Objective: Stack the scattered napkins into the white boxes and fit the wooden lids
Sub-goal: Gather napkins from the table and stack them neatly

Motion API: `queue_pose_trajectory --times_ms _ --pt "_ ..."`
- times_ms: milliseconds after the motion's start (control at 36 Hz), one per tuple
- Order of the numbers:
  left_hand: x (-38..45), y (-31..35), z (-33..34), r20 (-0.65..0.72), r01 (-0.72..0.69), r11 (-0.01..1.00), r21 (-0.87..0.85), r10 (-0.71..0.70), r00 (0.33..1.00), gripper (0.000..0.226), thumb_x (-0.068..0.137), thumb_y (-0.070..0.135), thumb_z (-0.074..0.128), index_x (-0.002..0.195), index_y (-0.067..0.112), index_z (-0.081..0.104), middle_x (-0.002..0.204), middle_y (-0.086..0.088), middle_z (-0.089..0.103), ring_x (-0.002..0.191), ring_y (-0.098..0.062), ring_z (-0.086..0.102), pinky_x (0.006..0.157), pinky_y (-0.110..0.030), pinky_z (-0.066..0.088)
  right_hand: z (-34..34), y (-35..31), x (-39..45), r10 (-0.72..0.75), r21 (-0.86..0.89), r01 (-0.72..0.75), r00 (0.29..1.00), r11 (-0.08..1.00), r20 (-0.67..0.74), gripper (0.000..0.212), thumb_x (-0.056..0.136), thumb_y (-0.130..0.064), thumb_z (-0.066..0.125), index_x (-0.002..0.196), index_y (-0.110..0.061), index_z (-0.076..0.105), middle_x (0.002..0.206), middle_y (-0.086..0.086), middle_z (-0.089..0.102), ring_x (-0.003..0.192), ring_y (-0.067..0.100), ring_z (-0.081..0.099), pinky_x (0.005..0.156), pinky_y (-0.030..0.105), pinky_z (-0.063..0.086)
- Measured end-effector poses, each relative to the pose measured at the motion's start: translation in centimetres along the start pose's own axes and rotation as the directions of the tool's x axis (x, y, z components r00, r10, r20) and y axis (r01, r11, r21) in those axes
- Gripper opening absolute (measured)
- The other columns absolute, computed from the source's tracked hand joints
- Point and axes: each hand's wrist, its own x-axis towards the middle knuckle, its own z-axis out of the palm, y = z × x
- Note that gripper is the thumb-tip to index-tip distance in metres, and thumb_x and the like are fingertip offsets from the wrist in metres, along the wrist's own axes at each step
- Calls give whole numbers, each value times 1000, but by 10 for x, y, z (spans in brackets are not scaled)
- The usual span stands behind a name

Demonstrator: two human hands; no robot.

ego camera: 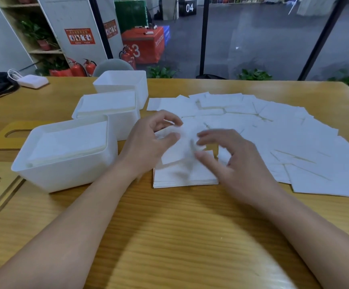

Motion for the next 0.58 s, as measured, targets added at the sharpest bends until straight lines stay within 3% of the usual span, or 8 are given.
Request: queue_pose_trajectory --times_ms 83,139,222,278,361,417,500,583 --pt "-3 11 -4 100 -16 972 -233 40 994 39 103 3 72 136 23 71 107 -10 80 101 -25 77 92 -49 61 -7 7 5 159 -1 -159 985 987 -61 57 97 -58 69 149 -40 53 147 -25 54 132 0 52 110 31 45" --pt "-4 14 -5 148 -26 955 -295 73 986 45 104 0 69 144 21 67 106 -16 79 99 -23 74 89 -38 58 -10 10 6 248 51 -246 968 968 -33 67 97 -62 67 156 -42 42 145 -24 55 127 -3 54 105 27 44" --pt "-4 13 -5 176 -10 960 -281 61 983 48 104 1 69 145 27 67 103 -18 78 95 -22 70 86 -34 53 -13 9 7 306 211 -300 952 930 7 51 100 -50 72 145 -39 53 102 -12 74 85 2 67 79 27 51" --pt "-2 8 -5 170 28 980 -197 6 986 44 104 9 72 140 34 70 99 -14 79 94 -18 71 85 -36 51 -13 10 7 309 264 -299 951 917 1 34 99 -37 76 131 -36 62 80 -3 72 64 10 62 64 29 50" --pt "1 1 -6 152 67 998 21 -70 986 28 100 27 79 124 42 75 96 12 78 93 1 71 85 -31 48 -11 14 6 302 247 -292 953 924 -5 29 98 -30 78 124 -36 65 74 -1 71 61 11 59 63 30 47" --pt "2 -1 -7 156 90 988 125 -109 982 22 99 34 79 118 42 76 90 22 73 79 8 66 77 -25 45 -9 15 4 302 201 -303 953 931 38 31 98 -30 78 125 -36 63 76 0 72 62 12 61 63 31 49" --pt "2 -3 -10 183 85 963 255 -134 974 20 99 39 77 118 44 72 66 16 57 52 -3 47 63 -27 39 -5 17 2 300 124 -307 951 943 75 31 97 -31 78 124 -36 62 77 -2 73 65 12 64 66 26 53" --pt "2 -5 -10 200 89 948 306 -156 967 20 99 38 76 118 45 70 59 13 47 52 -7 41 62 -30 41 -1 19 1 280 66 -284 958 957 65 29 96 -30 79 120 -35 65 76 -4 71 66 12 65 69 27 52"
